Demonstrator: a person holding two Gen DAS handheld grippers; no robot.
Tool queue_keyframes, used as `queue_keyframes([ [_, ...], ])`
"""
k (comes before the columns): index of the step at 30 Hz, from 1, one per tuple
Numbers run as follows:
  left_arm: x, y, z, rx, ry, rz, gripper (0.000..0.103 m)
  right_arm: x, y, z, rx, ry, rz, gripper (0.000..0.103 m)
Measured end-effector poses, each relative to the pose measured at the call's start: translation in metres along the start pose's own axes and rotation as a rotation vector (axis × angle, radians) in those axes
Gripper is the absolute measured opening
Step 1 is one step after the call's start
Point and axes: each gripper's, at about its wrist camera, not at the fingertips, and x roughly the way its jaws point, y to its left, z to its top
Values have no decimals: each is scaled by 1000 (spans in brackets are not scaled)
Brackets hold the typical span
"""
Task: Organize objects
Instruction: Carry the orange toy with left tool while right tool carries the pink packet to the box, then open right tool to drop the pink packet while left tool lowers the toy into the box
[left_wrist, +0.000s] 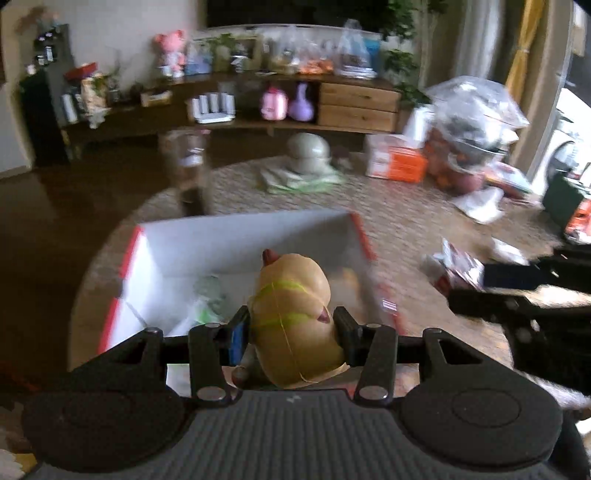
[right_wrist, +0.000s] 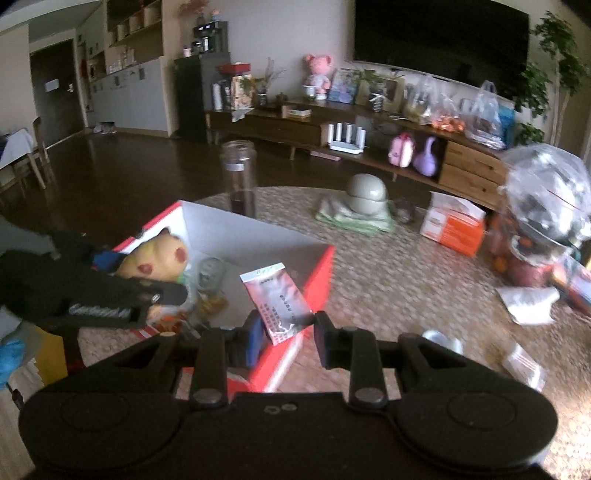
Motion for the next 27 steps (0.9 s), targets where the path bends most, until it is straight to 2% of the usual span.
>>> queue_keyframes([
  [6,34,44,16,-36,32,81,47,33,35,15,-49,19,38,29],
  [10,62,61,11,-39,83,115,47,60,55,17,-100,47,27,29],
  [17,98,64,-2,14,152,136,47,96,62,15,-138,96,22,29],
  [27,129,68,-14,23,223,130,48,130,63,5,-147,165,10,29],
])
